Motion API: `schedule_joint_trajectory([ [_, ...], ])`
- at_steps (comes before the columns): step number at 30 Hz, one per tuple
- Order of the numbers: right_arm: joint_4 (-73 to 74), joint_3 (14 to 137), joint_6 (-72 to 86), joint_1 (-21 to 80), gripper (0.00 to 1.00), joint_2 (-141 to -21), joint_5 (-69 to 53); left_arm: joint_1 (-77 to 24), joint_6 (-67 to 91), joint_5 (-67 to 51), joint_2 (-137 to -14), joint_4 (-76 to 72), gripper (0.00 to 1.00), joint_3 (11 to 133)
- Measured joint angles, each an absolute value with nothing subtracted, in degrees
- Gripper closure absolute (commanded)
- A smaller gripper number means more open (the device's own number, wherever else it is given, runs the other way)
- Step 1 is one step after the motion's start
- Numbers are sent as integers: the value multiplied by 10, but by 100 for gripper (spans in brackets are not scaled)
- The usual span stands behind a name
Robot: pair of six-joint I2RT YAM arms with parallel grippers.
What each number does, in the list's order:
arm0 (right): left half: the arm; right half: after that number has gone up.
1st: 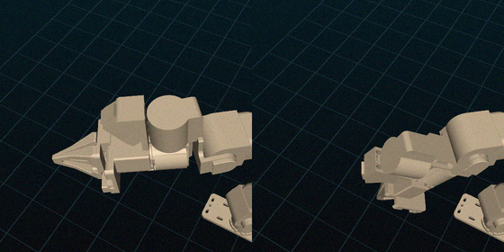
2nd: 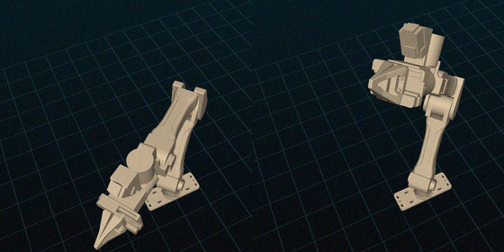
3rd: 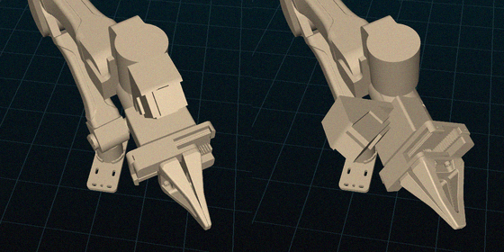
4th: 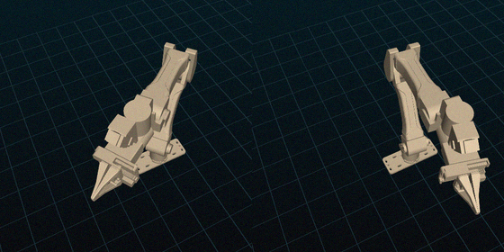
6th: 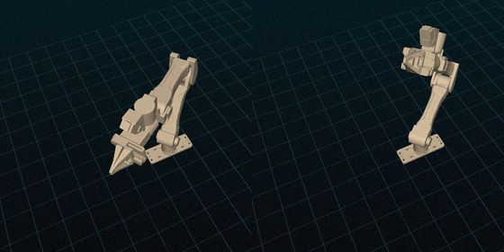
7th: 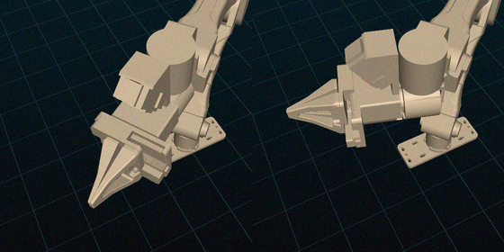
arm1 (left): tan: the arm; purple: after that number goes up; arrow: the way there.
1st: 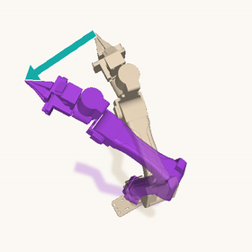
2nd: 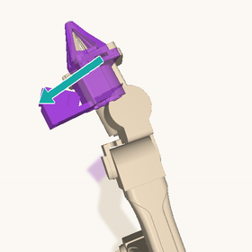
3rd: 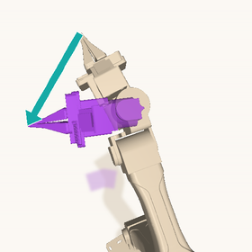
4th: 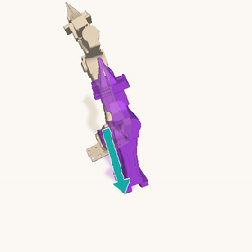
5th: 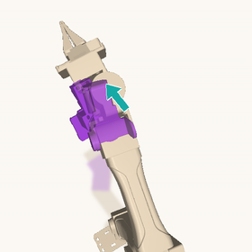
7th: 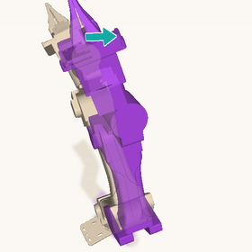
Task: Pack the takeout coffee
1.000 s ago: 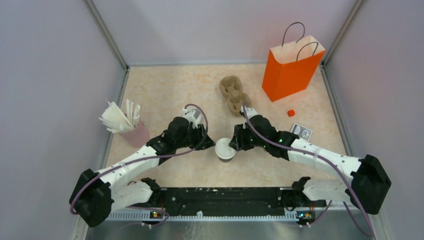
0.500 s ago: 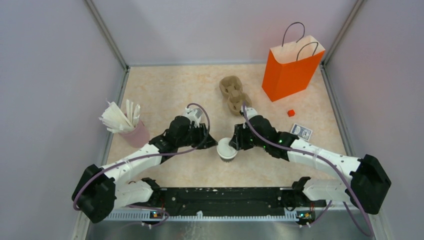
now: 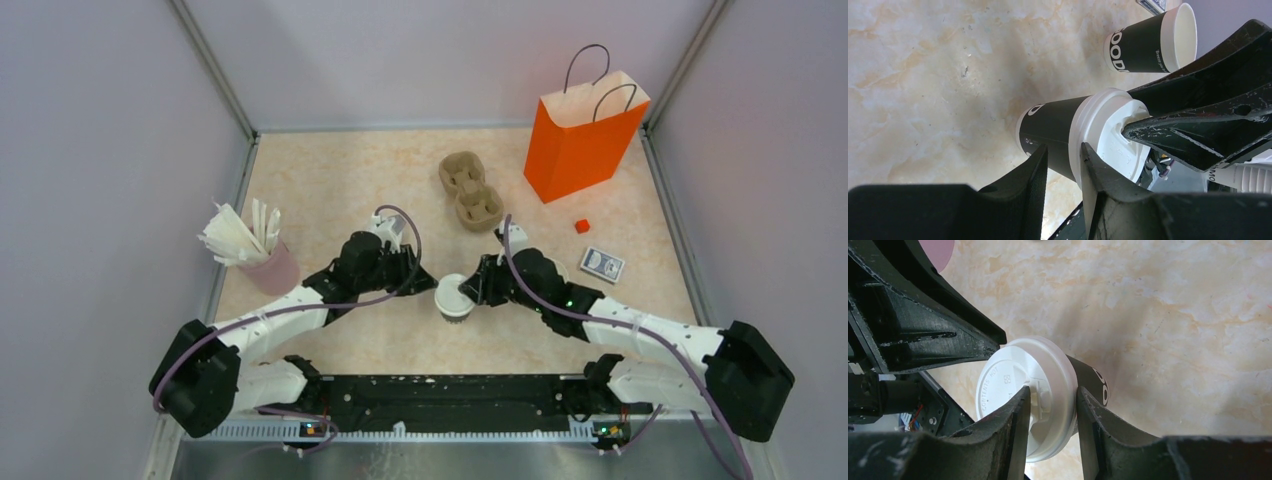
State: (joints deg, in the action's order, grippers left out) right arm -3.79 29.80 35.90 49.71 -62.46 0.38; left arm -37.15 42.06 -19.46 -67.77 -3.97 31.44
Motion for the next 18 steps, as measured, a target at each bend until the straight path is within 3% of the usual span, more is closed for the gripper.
schedule_joint_trajectory([
  [8, -56, 281, 371, 497, 61, -607, 13, -371, 420, -191, -674, -42, 63, 318],
  [12, -35, 294, 360, 497, 58, -607, 6, -374, 408, -173, -670, 32, 57, 356],
  [18, -2, 321, 323, 498, 49, -620, -7, -376, 394, -138, -639, 143, 56, 375],
])
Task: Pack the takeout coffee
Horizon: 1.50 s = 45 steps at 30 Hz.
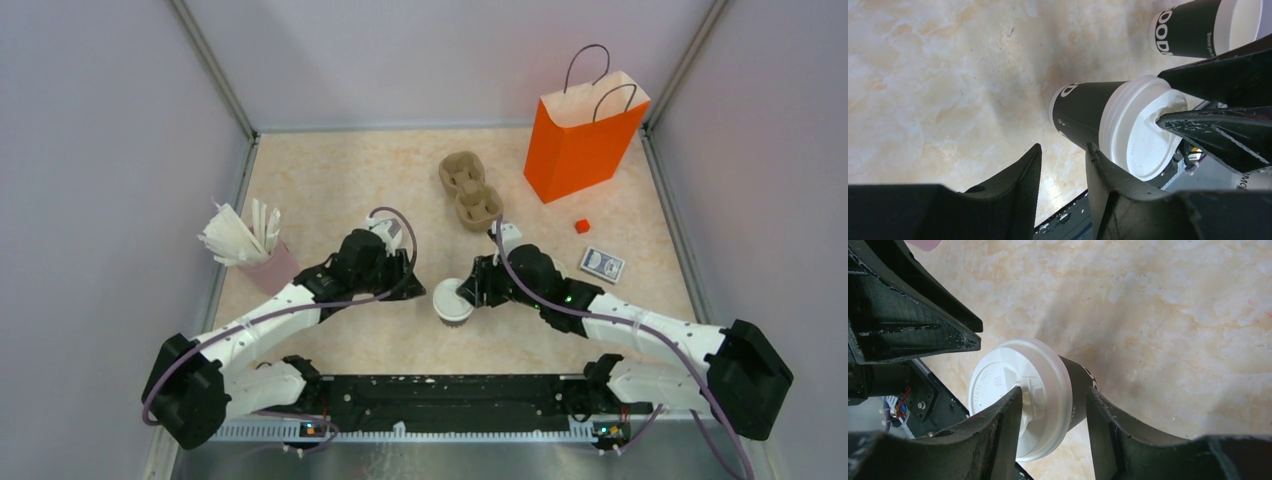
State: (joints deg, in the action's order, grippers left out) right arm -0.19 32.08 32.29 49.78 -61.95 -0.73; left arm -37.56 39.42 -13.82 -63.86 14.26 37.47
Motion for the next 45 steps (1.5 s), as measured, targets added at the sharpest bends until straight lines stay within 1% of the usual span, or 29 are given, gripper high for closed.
schedule_joint_trajectory([
  [4, 4, 324, 302, 498, 42, -620, -13, -376, 392, -142, -624, 153, 55, 362],
  [9, 13, 340, 280, 498, 41, -629, -25, -376, 392, -169, -610, 142, 55, 335],
  [16, 20, 370, 276, 498, 40, -633, -43, -376, 383, -180, -609, 129, 51, 327],
  [20, 35, 380, 279, 498, 41, -628, -43, -376, 369, -152, -615, 134, 48, 338],
  [22, 56, 384, 283, 498, 44, -621, -44, -376, 358, -131, -626, 134, 47, 357],
  [29, 126, 382, 298, 498, 50, -547, -59, -376, 323, -107, -696, 118, 46, 433],
  [34, 131, 342, 302, 498, 51, -482, -92, -375, 300, -156, -760, 82, 46, 458],
  [40, 159, 314, 305, 498, 51, -457, -109, -376, 283, -242, -850, 55, 49, 484],
  [45, 163, 314, 308, 498, 50, -441, -111, -376, 283, -283, -866, 48, 49, 481],
])
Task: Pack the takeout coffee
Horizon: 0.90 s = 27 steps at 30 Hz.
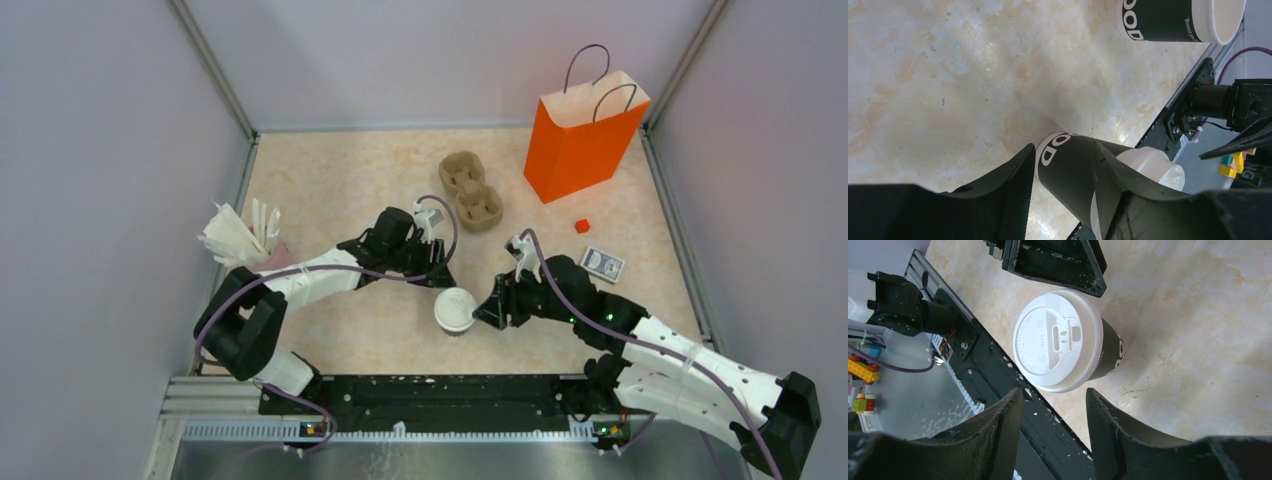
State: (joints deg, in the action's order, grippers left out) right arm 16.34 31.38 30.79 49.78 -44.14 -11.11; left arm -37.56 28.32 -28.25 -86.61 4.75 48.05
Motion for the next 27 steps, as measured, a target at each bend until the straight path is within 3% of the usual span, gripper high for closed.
schedule_joint_trajectory([
  [9, 161, 308, 347, 498, 43, -424, -110, -376, 294, -286, -774, 41, 49, 409],
  [16, 135, 270, 415, 498, 32, -420, -107, -376, 304, -257, -704, 53, 49, 375],
  [27, 78, 236, 493, 511, 40, -427, -106, -376, 323, -203, -584, 109, 51, 350],
])
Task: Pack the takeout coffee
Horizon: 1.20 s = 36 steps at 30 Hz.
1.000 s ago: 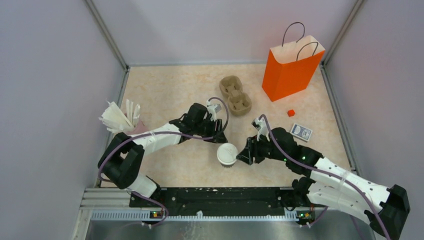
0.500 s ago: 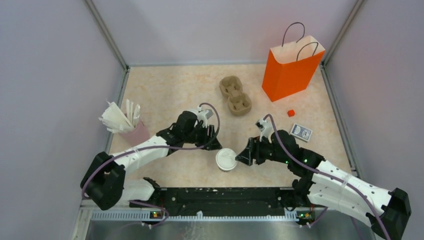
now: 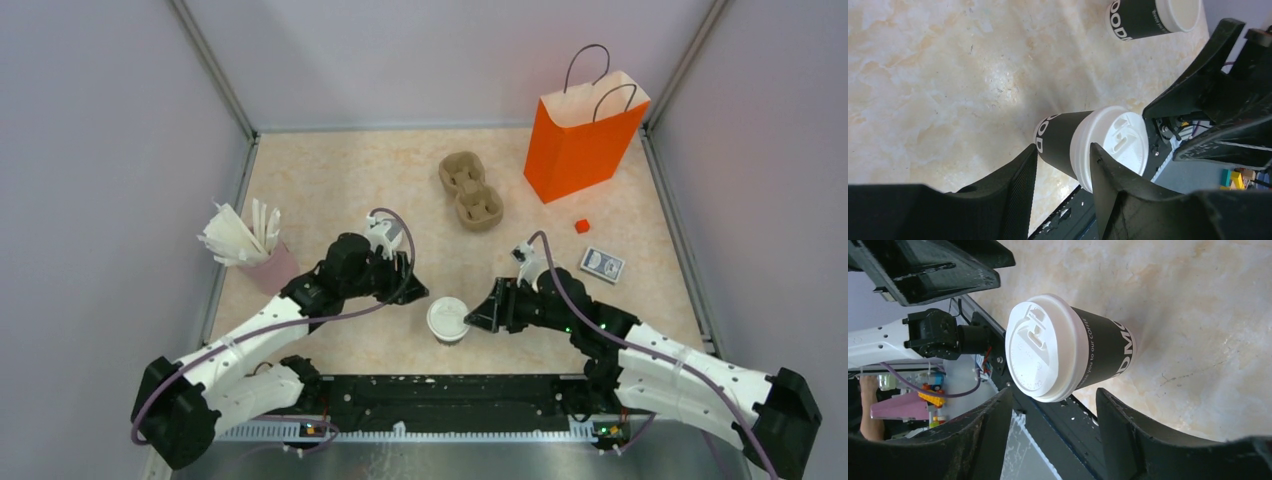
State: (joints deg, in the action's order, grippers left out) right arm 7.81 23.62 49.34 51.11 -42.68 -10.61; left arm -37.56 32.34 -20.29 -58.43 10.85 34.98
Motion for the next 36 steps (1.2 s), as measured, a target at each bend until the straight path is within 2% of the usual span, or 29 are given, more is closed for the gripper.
schedule_joint_trajectory([
  [1, 74, 236, 496, 513, 41, -429, -106, -376, 327, -199, -571, 113, 51, 350],
  [4, 57, 236, 498, 514, 42, -443, -106, -376, 334, -184, -534, 125, 41, 349],
  [7, 50, 236, 498, 514, 44, -465, -106, -376, 341, -179, -510, 131, 39, 342],
  [17, 14, 239, 487, 516, 54, -523, -99, -376, 361, -239, -483, 105, 43, 286],
  [27, -28, 277, 421, 512, 54, -595, -100, -376, 364, -261, -461, 97, 45, 265],
  [36, -36, 336, 309, 466, 54, -675, -174, -376, 363, -216, -436, 112, 43, 267],
])
